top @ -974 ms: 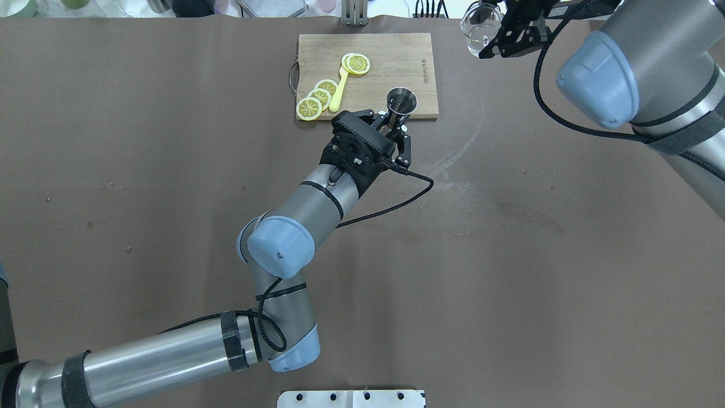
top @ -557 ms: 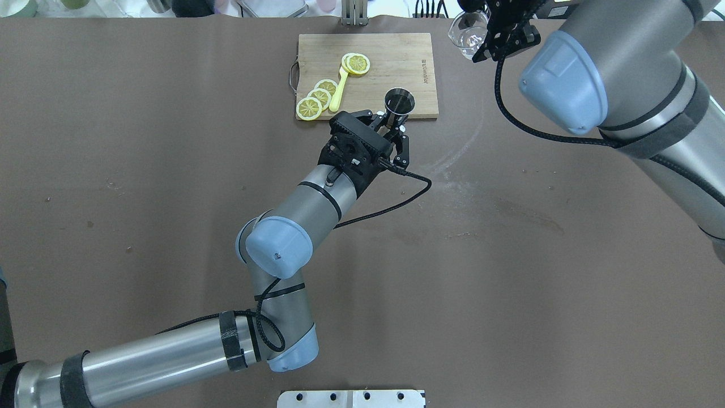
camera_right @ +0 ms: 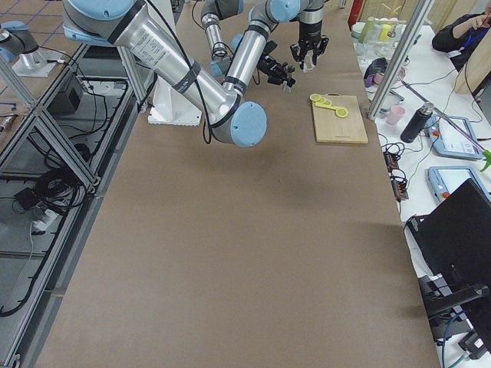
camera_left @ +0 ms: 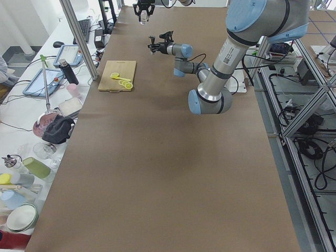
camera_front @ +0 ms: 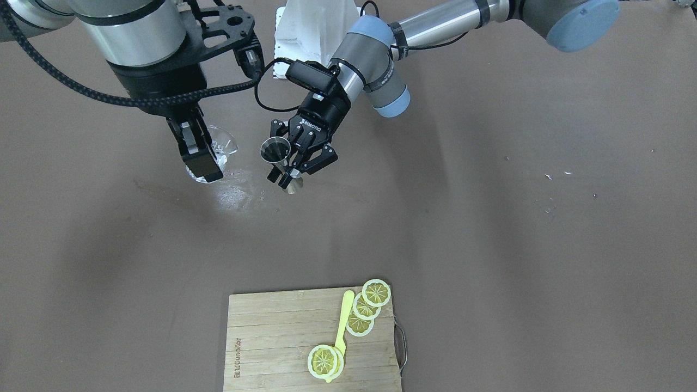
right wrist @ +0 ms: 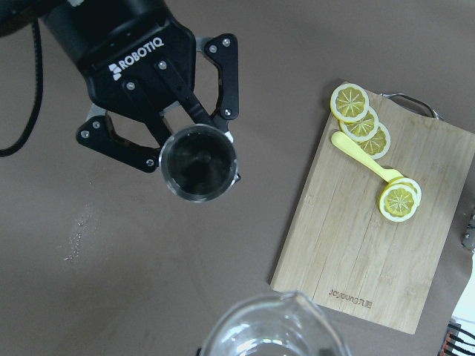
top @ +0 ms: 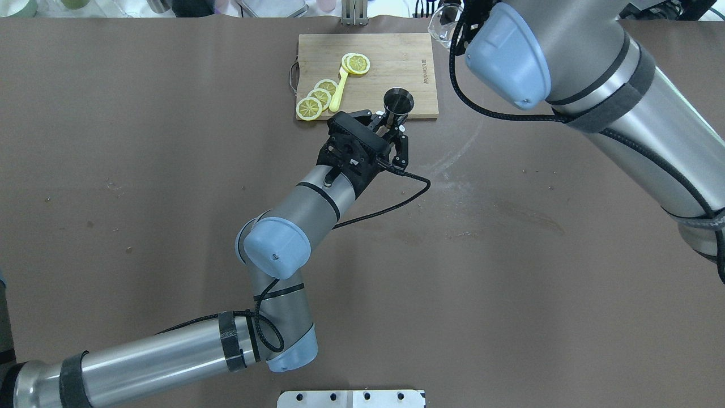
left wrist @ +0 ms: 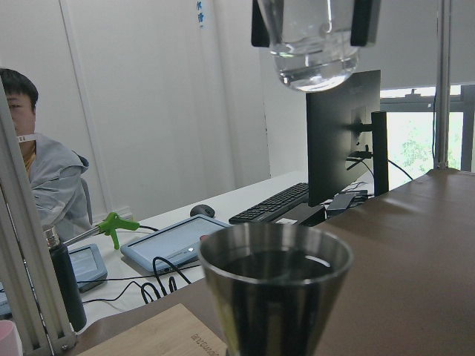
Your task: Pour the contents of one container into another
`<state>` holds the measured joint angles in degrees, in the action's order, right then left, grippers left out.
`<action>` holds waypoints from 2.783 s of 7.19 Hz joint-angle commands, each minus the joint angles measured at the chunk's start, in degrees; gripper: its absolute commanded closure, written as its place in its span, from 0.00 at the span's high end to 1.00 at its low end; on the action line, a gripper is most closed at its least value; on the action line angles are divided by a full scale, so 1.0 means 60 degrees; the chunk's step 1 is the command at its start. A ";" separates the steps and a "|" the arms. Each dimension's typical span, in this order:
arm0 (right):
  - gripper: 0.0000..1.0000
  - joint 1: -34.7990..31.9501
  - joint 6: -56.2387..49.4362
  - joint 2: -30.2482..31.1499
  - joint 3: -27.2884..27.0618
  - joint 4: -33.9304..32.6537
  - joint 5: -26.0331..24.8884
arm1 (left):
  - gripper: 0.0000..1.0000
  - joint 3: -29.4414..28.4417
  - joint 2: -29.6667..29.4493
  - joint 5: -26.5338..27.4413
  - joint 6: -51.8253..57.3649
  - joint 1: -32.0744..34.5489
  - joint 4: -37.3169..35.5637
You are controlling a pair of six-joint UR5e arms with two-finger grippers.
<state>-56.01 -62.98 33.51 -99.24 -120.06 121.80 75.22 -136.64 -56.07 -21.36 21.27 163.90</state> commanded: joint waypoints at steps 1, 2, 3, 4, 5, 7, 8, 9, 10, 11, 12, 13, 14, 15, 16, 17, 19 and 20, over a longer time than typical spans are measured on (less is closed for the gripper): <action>0.00 0.0091 0.0052 -0.0486 0.0222 -0.0946 -0.0405 | 0.00 0.0002 -0.0005 0.0000 0.0000 0.0000 0.0003; 0.00 0.0179 0.0053 -0.0648 0.0280 -0.1430 -0.0742 | 0.00 0.0002 -0.0034 0.0000 0.0000 0.0000 0.0003; 0.00 0.0325 0.0053 -0.0910 0.0556 -0.1856 -0.0991 | 0.00 -0.0012 -0.0020 0.0014 0.0000 0.0000 0.0003; 0.00 0.0384 0.0053 -0.1145 0.0849 -0.2150 -0.1081 | 0.00 -0.0012 -0.0020 0.0029 0.0000 0.0000 0.0032; 0.00 0.0414 0.0053 -0.1263 0.0896 -0.2399 -0.1096 | 0.00 -0.0027 0.0024 0.0029 0.0015 0.0000 0.0148; 0.00 0.0560 0.0038 -0.1512 0.1056 -0.2854 -0.1227 | 0.00 -0.0071 0.0083 0.0014 0.0015 0.0000 0.0164; 0.00 0.0677 0.0038 -0.1586 0.1072 -0.3030 -0.1243 | 0.00 -0.0056 0.0083 0.0014 -0.0014 0.0000 0.0179; 0.00 0.0808 0.0038 -0.1601 0.1072 -0.3133 -0.1272 | 0.00 -0.0027 0.0025 0.0014 -0.0015 0.0000 0.0150; 0.00 0.0911 0.0009 -0.1674 0.1159 -0.3323 -0.1345 | 0.00 -0.0042 0.0024 0.0014 -0.0015 0.0000 0.0164; 0.00 0.1028 -0.0020 -0.1660 0.1189 -0.3441 -0.1418 | 0.00 -0.0056 -0.0048 0.0014 -0.0015 0.0014 0.0150; 0.00 0.1088 -0.0021 -0.1660 0.1189 -0.3471 -0.1462 | 0.00 -0.0056 -0.0093 0.0029 -0.0029 0.0029 0.0164; 0.00 0.1146 -0.0021 -0.1674 0.1247 -0.3645 -0.1550 | 0.00 -0.0056 -0.0180 0.0043 -0.0029 0.0029 0.0150; 0.00 0.1190 -0.0021 -0.1704 0.1349 -0.3719 -0.1652 | 0.00 -0.0071 -0.0239 0.0044 -0.0044 0.0058 0.0150; 0.00 0.1234 -0.0021 -0.1791 0.1524 -0.3865 -0.1726 | 0.00 -0.0071 -0.0254 0.0044 -0.0044 0.0073 0.0135; 0.00 0.1278 -0.0021 -0.1951 0.1787 -0.4026 -0.1770 | 0.00 -0.0085 -0.0327 0.0000 -0.0058 0.0117 0.0135; 0.00 0.1279 -0.0064 -0.2112 0.2094 -0.4173 -0.1814 | 0.00 -0.0086 -0.0327 -0.0015 -0.0059 0.0132 0.0135; 0.00 0.1351 -0.0065 -0.2362 0.2579 -0.4465 -0.2004 | 0.00 -0.0086 -0.0342 -0.0015 -0.0073 0.0161 0.0135; 0.00 0.1352 -0.0094 -0.2523 0.2798 -0.4685 -0.2077 | 0.00 -0.0086 -0.0342 -0.0044 -0.0073 0.0175 0.0135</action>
<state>-48.01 -63.40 19.48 -84.16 -146.68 109.91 74.71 -138.67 -56.20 -21.79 22.20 164.71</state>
